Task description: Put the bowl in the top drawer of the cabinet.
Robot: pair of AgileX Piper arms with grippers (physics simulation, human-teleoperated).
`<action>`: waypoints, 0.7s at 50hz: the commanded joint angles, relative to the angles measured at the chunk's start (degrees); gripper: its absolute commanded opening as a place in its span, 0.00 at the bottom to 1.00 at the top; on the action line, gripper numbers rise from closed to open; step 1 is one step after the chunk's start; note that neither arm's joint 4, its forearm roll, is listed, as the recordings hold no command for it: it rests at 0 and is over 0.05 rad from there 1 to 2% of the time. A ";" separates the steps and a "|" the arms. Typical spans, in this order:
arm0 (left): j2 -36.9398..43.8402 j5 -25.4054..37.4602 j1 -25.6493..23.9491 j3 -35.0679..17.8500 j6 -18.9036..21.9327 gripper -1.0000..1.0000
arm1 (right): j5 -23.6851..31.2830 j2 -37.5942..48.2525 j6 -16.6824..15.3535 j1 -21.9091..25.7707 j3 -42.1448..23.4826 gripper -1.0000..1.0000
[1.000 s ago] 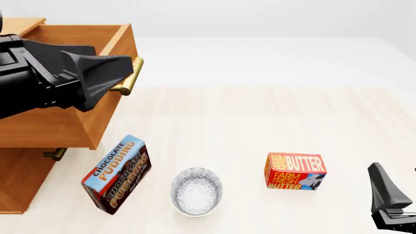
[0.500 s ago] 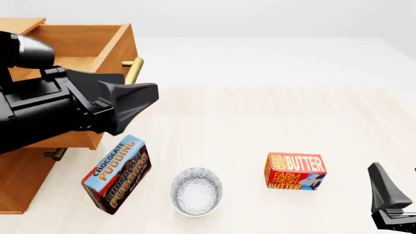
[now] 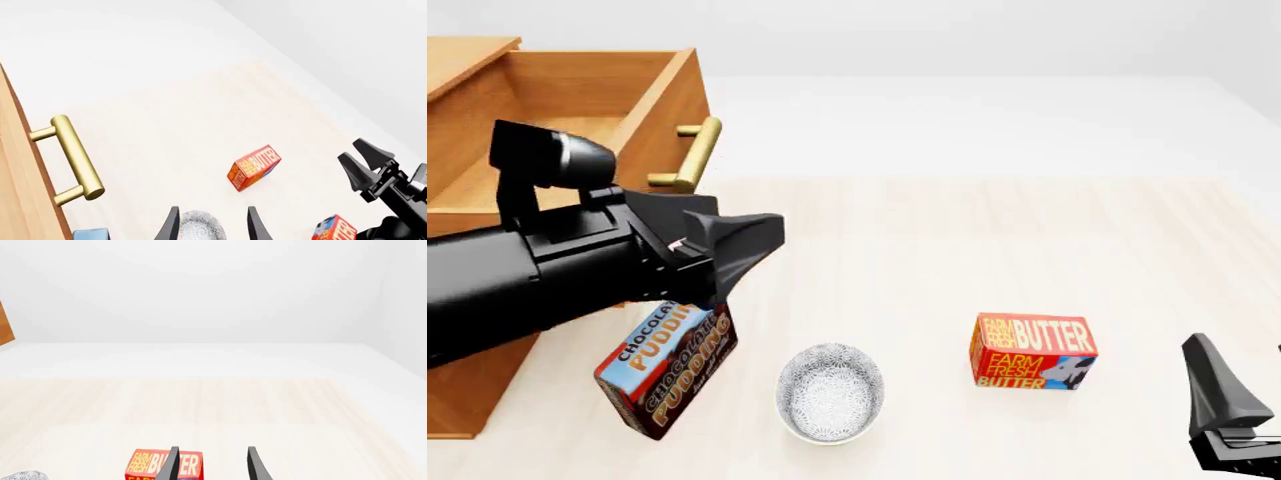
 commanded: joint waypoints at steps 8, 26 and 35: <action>1.65 -3.46 -0.57 3.89 -3.27 1.00 | 0.00 0.00 -0.01 0.01 0.00 1.00; 4.10 -5.94 -0.98 6.15 -4.44 1.00 | 0.00 0.00 -0.01 -0.01 0.00 1.00; 5.47 -8.13 -0.40 7.91 -5.56 1.00 | 0.00 0.01 -0.01 0.01 0.00 1.00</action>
